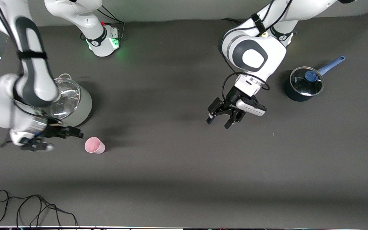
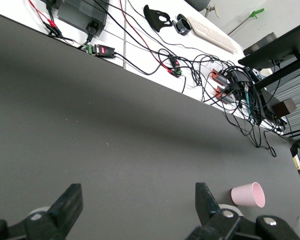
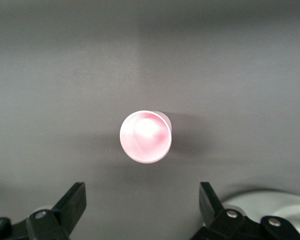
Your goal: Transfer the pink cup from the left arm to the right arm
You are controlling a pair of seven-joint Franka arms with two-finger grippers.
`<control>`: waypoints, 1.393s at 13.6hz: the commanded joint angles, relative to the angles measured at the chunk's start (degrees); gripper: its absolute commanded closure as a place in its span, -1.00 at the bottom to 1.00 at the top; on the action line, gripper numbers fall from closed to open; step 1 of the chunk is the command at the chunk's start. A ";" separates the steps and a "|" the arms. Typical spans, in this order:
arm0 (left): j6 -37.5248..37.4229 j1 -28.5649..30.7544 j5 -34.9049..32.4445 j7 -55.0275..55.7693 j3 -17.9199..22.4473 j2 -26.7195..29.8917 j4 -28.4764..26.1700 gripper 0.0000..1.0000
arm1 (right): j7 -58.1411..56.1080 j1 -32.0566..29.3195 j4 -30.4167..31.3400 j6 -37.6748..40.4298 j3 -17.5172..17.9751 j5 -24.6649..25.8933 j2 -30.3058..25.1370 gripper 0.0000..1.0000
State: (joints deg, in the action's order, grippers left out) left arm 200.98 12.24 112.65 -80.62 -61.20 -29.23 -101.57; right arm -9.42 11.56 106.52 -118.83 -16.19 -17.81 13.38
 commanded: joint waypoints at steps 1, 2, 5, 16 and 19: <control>-0.06 -0.19 -0.33 -0.67 1.17 2.24 -1.78 -1.00 | 1.51 0.31 -4.02 9.10 -1.22 5.40 -5.02 -0.99; -0.06 -0.11 -0.50 -0.76 1.26 2.24 -1.79 -1.00 | 2.21 0.31 -6.48 13.58 -1.22 6.28 -6.51 -0.99; -0.23 0.42 -2.08 -0.59 2.58 2.33 -1.79 -1.00 | 4.49 0.04 -15.96 27.29 -1.74 7.87 -8.11 -0.99; -0.32 4.90 -8.50 14.79 4.51 3.74 -2.31 -1.00 | 4.94 1.01 -25.49 40.70 -1.22 16.14 -7.50 -0.99; -3.90 6.39 -8.42 13.91 4.34 2.69 -1.09 -1.00 | 4.94 1.10 -25.31 40.61 -1.22 16.14 -7.49 -0.99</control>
State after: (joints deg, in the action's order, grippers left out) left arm 200.42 17.43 104.46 -68.17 -57.08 -28.23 -101.94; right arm -5.36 12.25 83.05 -79.62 -17.45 -3.10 5.12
